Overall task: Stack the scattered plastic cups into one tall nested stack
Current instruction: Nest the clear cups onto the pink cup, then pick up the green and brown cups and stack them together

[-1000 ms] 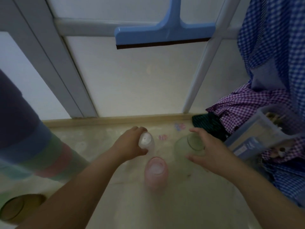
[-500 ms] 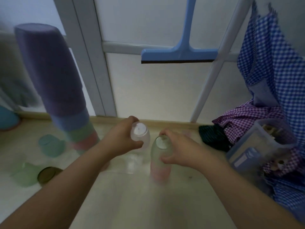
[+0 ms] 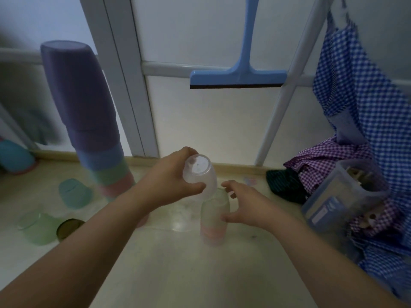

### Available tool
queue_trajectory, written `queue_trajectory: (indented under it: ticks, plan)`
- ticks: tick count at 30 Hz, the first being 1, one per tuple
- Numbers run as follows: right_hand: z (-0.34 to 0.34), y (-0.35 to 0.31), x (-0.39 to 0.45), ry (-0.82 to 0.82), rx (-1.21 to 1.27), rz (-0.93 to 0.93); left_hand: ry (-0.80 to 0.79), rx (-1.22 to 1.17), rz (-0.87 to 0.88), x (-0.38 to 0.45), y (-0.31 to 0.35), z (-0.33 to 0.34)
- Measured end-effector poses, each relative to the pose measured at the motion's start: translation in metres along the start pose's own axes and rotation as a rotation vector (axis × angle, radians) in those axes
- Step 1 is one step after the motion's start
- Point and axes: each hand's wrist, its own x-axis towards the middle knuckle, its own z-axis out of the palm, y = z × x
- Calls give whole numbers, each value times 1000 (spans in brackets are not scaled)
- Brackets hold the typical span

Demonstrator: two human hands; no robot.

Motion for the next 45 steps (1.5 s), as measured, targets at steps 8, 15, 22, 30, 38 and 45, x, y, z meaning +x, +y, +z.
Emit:
queue_trajectory:
  ticks: [8, 15, 22, 30, 38, 45]
  plan:
    - [-11, 13, -29, 71, -62, 8, -140, 18, -7, 1, 16, 43]
    - [-15, 10, -46, 229, -80, -17, -131, 41, -38, -7, 3, 65]
    - [-12, -53, -31, 323, 35, -214, -21, 114, -36, -38, -27, 19]
    - [72, -145, 12, 52, -47, -368, 62, 130, -210, -108, -120, -46]
    - [181, -249, 75, -137, -133, -354, 70, 172, -365, -166, -240, -131]
    - [251, -264, 117, -251, -202, -134, 55, 161, -384, -189, -316, -155]
